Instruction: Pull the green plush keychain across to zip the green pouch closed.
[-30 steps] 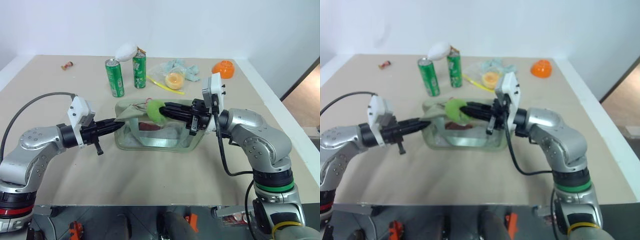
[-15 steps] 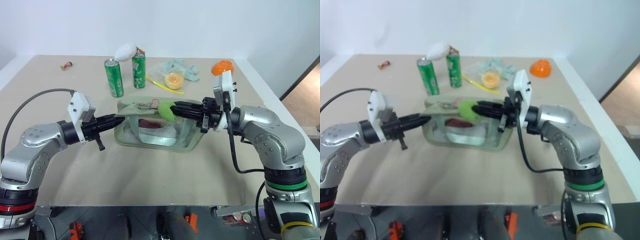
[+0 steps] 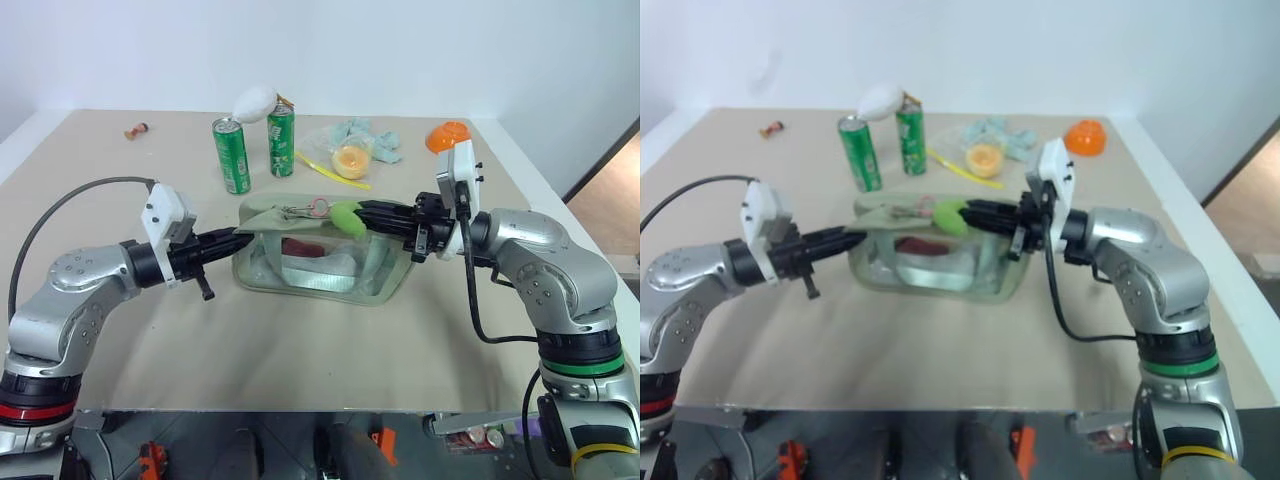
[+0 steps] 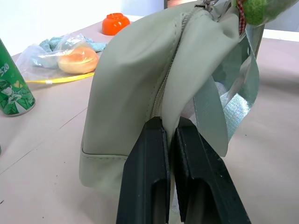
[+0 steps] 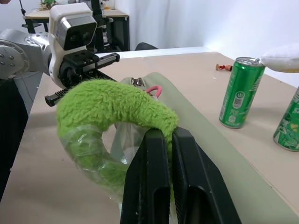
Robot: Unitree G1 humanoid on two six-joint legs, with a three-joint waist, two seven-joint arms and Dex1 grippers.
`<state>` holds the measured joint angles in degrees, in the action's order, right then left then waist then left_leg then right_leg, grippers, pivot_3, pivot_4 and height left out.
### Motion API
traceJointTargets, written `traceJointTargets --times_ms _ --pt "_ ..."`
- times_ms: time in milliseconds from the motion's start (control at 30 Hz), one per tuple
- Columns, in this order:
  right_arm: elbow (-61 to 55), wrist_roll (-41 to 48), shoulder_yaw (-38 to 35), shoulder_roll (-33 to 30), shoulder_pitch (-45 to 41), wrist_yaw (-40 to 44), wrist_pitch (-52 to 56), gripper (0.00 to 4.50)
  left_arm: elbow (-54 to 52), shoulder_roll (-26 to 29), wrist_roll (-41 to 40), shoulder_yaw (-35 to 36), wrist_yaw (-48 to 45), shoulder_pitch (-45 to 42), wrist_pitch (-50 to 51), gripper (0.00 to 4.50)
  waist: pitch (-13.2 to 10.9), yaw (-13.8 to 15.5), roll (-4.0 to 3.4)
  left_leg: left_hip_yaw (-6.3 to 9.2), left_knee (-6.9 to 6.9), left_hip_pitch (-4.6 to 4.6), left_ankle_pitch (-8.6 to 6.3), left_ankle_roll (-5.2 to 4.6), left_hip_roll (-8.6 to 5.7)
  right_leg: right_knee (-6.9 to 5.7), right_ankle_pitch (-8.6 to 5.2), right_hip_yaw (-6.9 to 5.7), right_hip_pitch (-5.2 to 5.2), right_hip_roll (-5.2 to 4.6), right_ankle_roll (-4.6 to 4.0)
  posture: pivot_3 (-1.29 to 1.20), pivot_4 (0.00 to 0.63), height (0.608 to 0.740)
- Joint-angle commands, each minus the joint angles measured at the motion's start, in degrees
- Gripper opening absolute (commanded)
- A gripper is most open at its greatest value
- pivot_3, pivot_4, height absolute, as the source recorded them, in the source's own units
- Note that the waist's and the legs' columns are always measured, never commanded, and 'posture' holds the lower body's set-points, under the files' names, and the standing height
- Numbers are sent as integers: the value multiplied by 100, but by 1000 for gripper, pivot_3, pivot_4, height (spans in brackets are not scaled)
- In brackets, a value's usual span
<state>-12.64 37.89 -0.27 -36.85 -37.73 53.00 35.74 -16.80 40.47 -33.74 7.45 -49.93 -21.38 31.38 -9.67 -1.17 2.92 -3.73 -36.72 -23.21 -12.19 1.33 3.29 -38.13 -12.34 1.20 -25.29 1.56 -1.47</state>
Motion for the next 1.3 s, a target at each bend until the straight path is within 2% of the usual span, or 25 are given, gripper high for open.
traceJointTargets --times_ms 33,633,1067,1300 --pt "137 -90 -375 -98 -208 -79 -189 22 79 36 17 174 149 -27 57 0 0 0 0 0 0 0 0 0 0 0 0 0 0 0 0 0 150 740" --pt "699 -379 -480 -372 -428 168 -479 22 33 62 -23 200 275 64 133 0 0 1 0 1 0 0 0 0 0 0 0 -2 1 0 0 0 150 740" --pt "14 -134 13 410 -902 -176 -43 22 -1 -82 -13 40 318 -72 181 0 0 0 -1 1 0 0 0 0 3 0 0 -3 0 -6 0 0 150 740" --pt "580 -597 147 284 -1041 306 -574 22 -62 -93 -16 67 333 52 194 0 -1 0 -1 0 0 -1 0 0 1 0 0 -1 0 -6 0 0 150 740"
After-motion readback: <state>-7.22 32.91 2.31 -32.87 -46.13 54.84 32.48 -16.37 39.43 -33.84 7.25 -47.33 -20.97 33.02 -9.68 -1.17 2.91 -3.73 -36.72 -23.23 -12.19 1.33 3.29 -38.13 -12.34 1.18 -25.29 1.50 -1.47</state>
